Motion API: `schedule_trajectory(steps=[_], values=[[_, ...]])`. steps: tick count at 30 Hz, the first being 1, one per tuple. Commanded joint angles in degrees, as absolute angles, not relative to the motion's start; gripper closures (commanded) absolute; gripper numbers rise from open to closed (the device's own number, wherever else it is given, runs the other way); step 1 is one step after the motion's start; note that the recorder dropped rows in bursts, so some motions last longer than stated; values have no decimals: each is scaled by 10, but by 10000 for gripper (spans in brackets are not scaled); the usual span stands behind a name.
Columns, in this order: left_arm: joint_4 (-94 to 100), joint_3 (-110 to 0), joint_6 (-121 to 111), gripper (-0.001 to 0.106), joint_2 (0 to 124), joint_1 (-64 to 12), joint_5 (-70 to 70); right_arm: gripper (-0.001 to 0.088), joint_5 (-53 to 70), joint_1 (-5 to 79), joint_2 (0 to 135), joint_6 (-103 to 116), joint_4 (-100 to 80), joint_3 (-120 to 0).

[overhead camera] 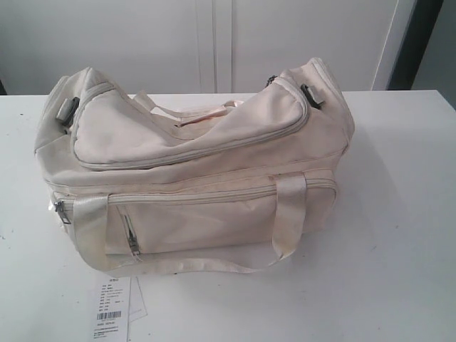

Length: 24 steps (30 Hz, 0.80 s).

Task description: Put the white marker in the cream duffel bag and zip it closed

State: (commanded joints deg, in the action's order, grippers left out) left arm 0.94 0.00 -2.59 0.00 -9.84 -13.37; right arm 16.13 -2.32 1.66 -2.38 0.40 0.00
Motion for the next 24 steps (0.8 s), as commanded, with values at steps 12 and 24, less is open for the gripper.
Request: schedule_trajectory(steps=[12, 24], values=[[9, 0, -26, 1053, 0, -98, -134, 868, 178, -23, 17, -24, 0, 0], [9, 0, -26, 1053, 0, -98, -134, 868, 178, -23, 17, -24, 0, 0]])
